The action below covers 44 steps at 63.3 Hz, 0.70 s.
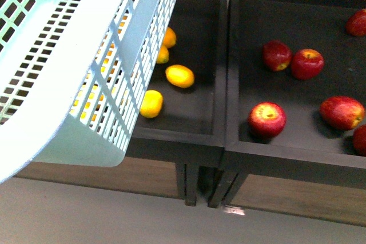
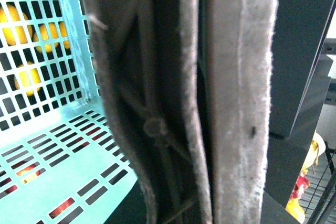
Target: Pick lemon and mango into basket
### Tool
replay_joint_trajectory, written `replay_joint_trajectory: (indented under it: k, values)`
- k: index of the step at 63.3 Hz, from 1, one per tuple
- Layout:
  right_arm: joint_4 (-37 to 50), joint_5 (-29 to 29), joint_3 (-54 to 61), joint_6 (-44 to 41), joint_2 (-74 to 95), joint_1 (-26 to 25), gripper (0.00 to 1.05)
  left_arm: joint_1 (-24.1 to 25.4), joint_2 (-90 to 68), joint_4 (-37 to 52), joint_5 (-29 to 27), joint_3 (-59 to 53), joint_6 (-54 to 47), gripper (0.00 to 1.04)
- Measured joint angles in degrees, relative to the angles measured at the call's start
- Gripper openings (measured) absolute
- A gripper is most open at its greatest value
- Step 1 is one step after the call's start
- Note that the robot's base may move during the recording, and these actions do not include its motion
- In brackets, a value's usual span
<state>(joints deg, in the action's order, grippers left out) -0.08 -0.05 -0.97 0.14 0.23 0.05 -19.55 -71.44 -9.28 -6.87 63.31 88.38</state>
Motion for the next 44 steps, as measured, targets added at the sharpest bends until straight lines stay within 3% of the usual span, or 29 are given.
replay_joint_trajectory:
  k: [44]
  values:
    - [0.00, 0.02, 0.00, 0.02, -0.02, -0.02, 0.96, 0.11, -0.04, -0.02, -0.37, 0.00, -0.07, 0.17]
